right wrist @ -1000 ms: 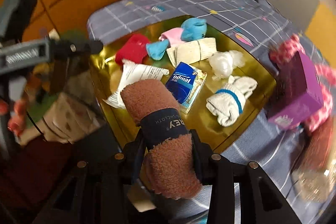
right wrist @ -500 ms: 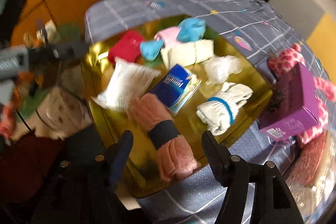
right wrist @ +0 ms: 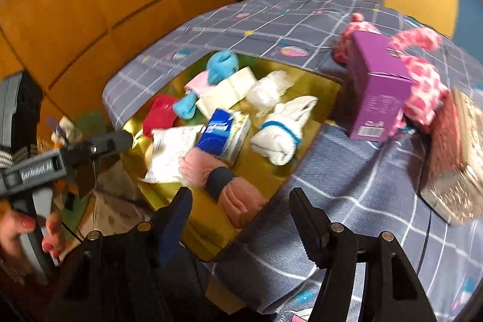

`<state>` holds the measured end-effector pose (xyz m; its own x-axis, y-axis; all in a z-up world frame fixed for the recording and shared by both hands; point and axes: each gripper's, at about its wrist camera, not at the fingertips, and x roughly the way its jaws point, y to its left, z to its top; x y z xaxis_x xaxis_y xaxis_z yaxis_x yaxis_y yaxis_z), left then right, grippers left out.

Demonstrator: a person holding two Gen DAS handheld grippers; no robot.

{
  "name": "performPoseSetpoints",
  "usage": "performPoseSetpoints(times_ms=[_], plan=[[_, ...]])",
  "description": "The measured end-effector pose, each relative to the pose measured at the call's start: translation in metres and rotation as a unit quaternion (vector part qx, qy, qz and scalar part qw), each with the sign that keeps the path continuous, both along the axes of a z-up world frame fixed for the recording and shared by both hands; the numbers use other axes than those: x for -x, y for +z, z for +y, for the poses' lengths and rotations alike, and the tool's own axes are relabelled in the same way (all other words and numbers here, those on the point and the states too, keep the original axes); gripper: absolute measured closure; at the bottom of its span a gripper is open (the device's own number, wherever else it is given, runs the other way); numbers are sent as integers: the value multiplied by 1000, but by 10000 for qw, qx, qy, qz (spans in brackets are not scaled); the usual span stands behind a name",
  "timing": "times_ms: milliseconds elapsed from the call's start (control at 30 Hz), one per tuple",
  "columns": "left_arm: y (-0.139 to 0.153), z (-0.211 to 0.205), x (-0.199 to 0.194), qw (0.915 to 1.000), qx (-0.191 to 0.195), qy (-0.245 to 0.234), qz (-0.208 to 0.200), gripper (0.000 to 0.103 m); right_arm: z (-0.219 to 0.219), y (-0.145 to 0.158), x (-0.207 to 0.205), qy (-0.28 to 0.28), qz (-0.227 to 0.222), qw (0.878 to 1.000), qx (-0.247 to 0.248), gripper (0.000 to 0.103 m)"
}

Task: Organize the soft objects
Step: 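Lower the pink rolled towel into the gold tray and open the right gripper, then move both grippers away from the tray toward the yellow sponge and scrunchie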

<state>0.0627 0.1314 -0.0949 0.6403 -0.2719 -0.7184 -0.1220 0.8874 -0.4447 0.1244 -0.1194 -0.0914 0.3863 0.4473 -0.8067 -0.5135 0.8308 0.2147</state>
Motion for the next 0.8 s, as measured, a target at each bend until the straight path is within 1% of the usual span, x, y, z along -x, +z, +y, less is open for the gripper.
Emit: performPoseSetpoints(times_ms=[67, 200, 300, 400, 533, 633, 767, 800], plan=[[2, -9, -3, 9998, 30, -179, -74, 33, -12, 0, 1, -163, -12, 9999, -2, 36], [11, -31, -6, 9975, 77, -608, -338, 33, -43, -7, 4, -511, -22, 9985, 177, 36], [17, -50, -10, 9949, 64, -907, -433, 33, -79, -10, 7, -875, 6, 9958, 274, 36], [22, -70, -15, 9920, 23, -1164, -485, 33, -124, -13, 9, -1379, 68, 9900, 274, 36], [29, -101, -24, 9876, -50, -1481, -516, 33, -193, -14, 11, -2180, 27, 9754, 314, 36], [30, -122, -30, 9843, -80, -1693, -486, 33, -247, -13, 9, -2783, -110, 9595, 418, 35], [30, -152, -35, 9797, -109, -1965, -383, 33, -307, -13, -4, -3352, -254, 9403, 531, 35], [30, -161, -36, 9779, -142, -2053, -369, 33, -318, -14, -8, -3440, -281, 9371, 525, 35]])
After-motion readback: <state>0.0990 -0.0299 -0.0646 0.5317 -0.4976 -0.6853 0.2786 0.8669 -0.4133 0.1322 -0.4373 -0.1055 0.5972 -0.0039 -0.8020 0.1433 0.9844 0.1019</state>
